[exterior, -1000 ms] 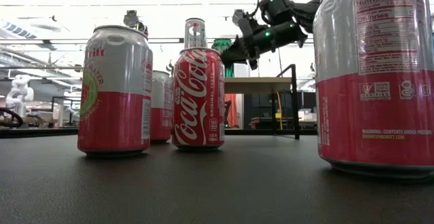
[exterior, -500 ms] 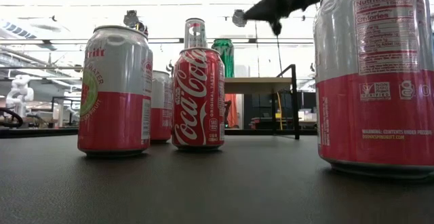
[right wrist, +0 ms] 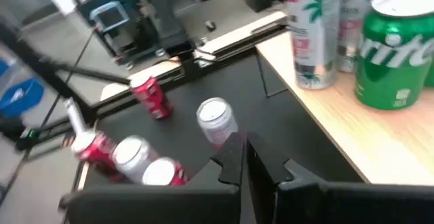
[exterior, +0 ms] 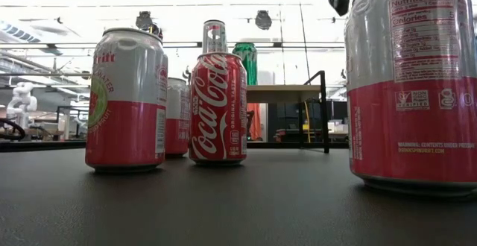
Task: Place canned beverage on shelf
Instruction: Put the top green soda can aligned with the other green soda can on the shelf, then put the green soda can aligned with the other green soda can on the shelf
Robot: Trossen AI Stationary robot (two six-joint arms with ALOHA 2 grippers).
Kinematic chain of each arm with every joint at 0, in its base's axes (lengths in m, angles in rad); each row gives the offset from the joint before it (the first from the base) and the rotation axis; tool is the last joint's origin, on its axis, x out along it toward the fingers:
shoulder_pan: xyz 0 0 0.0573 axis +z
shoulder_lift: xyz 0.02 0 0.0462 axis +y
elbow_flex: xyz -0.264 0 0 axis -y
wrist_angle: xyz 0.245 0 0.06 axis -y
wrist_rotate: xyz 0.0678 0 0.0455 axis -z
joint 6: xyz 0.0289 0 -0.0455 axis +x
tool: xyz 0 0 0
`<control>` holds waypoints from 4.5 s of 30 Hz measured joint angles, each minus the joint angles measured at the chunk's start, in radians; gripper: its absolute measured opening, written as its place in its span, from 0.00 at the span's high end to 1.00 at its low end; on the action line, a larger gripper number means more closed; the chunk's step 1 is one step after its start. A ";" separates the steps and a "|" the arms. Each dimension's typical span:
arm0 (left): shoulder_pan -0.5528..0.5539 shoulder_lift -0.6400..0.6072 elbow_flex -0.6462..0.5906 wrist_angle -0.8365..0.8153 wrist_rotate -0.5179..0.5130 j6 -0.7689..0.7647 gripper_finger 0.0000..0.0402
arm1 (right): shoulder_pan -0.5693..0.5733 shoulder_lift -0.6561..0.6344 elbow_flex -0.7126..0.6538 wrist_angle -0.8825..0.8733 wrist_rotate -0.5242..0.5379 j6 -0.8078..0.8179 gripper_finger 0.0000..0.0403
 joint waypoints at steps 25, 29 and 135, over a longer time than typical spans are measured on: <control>0.024 0.049 0.000 0.006 0.004 -0.052 0.06 | -0.294 0.515 0.000 0.565 -0.272 -0.209 1.00; 0.049 0.048 0.000 0.006 0.003 -0.052 0.06 | -0.294 0.536 0.000 0.590 -0.272 -0.210 1.00; 0.093 0.048 0.000 -0.018 0.100 -0.051 0.06 | -0.105 0.159 0.310 -0.359 -0.214 -0.173 1.00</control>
